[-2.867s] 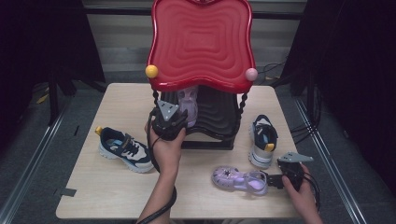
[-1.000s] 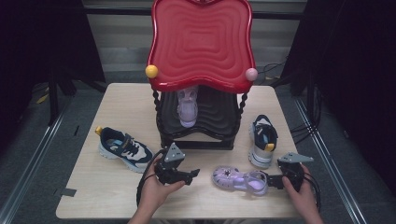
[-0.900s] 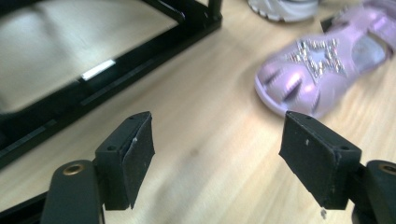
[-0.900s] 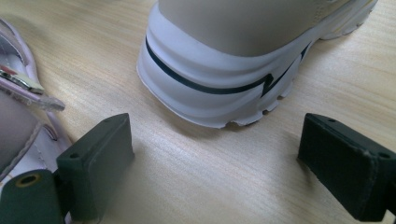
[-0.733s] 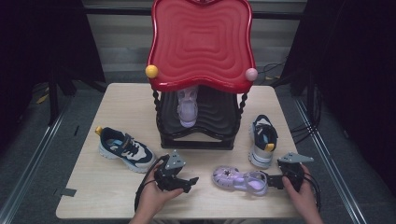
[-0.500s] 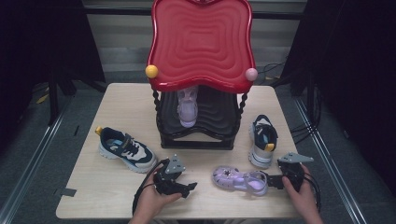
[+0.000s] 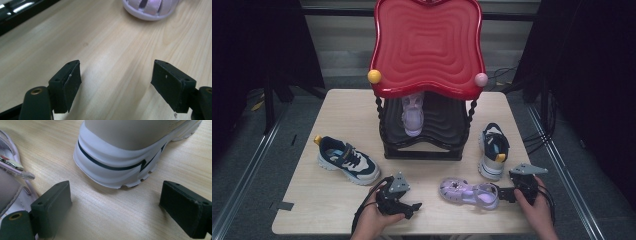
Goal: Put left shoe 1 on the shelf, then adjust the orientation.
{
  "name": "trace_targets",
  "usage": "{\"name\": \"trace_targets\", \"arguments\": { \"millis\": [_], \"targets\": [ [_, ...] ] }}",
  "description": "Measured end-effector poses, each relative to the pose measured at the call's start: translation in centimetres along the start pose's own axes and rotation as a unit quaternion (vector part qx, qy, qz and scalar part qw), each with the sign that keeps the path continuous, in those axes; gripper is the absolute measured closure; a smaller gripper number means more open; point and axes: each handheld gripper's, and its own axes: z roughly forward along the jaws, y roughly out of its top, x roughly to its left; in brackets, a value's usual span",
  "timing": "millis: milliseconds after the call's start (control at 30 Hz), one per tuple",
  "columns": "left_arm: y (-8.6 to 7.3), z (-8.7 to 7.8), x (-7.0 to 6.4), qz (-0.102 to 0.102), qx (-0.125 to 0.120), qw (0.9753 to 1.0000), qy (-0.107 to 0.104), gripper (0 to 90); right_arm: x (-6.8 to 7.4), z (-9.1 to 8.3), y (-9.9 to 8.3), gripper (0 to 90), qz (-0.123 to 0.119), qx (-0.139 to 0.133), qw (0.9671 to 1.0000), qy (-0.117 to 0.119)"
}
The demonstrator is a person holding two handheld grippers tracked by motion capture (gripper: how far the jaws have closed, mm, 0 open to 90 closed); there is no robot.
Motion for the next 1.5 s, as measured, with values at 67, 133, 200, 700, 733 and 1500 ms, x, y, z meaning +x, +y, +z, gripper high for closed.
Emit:
{"name": "trace_targets", "arguments": {
  "millis": [67, 133, 200, 700, 733, 1500],
  "targets": [
    [-0.2, -0.1, -0.1, 0.004, 0.001, 1.0000, 0.003, 22.5, 0.0, 0.0, 0.0, 9.3, 0.000, 0.000, 1.0000, 0.000],
    [-0.3, -0.2, -0.1, 0.007, 0.001, 1.0000, 0.006, 22.2, 0.0, 0.0, 0.0, 9.3, 0.001, 0.000, 1.0000, 0.000],
    [-0.6, -0.4, 0.1, 0.014, -0.001, 0.9999, 0.003, 22.0, 0.0, 0.0, 0.0, 9.3, 0.000, 0.000, 1.0000, 0.000],
    [-1.5, -0.7, 0.4, 0.036, -0.009, 0.9993, 0.002, 14.7, -0.1, 0.0, 0.1, 9.6, -0.008, 0.006, 0.9999, 0.013],
    [-1.5, -0.6, 0.4, 0.036, -0.011, 0.9993, 0.001, 14.6, -0.1, 0.0, 0.2, 9.8, -0.008, 0.007, 0.9999, 0.013],
    [-1.5, -0.6, 0.4, 0.036, -0.011, 0.9993, 0.001, 14.6, -0.4, -2.8, 1.0, 21.9, -0.028, 0.009, 0.9980, 0.056]
  ]
}}
